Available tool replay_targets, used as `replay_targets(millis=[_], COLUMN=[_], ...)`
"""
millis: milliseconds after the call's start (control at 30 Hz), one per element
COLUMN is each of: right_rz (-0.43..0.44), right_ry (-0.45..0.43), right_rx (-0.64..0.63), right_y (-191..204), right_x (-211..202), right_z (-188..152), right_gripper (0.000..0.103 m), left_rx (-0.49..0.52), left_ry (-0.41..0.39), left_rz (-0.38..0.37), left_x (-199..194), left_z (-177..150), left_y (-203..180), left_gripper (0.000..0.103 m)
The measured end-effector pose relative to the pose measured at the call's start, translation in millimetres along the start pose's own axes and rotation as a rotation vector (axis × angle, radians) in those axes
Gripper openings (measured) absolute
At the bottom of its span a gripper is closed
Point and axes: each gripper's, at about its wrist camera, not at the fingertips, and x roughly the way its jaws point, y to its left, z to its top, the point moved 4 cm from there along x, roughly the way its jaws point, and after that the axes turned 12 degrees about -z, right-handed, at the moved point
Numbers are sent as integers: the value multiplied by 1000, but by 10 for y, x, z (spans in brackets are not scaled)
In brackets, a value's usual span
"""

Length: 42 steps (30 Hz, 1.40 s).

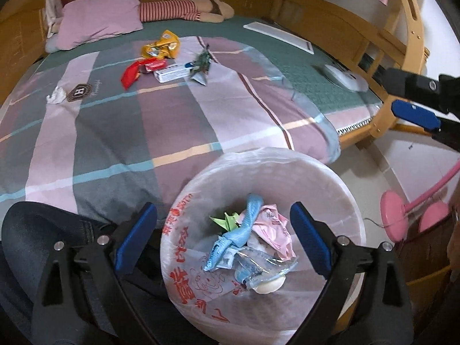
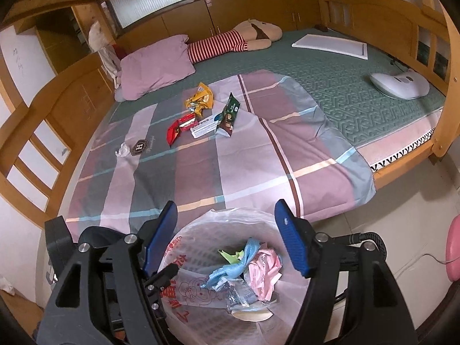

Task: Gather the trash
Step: 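Carry the blue sock and pink bag over the basket and open both grippers, then move both grippers from the basket toward the snack wrappers on the bed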

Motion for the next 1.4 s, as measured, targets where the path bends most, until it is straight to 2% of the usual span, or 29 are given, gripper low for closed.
replay_targets(millis=[167,333,567,700,800,967,1067,1167,1267,1300,1333,1400], right_rz=[-1,10,54,51,28,34,34,-13,-66,-106,-126,-160], right_ry=[-3,-15,-40,-50,-62,8,37,39,74,83,90,109], right_rx=[2,21,35,40,52,81,106,94,86,71,58,49], right_y=[-21,-39,43,116,207,409,542,676,759,799,827,873], right_x=[20,65,162,325,628,1315,1774,2291,2787,2991,3115,3402], right_z=[6,5,43,151,370,710,943,1198,1395,1489,1542,1662], right_gripper=[69,74,77,81,81,81,81,81,81,81,81,81], left_rx=[8,14,-32,-50,-109,-248,-263,-253,-248,-327,-367,-419], left_ry=[-44,-88,-123,-175,-204,-232,-223,-248,-277,-200,-176,-204], left_rz=[56,115,126,210,274,346,370,424,453,458,421,324], left_x=[-51,-83,-102,-176,-225,-194,-80,25,144,249,279,277], left_z=[53,105,140,271,413,783,1016,1199,1183,1117,1087,1050], left_y=[29,89,258,544,900,1618,1906,2153,2352,2477,2523,2554], left_gripper=[93,93,93,93,93,93,93,96,96,96,96,96])
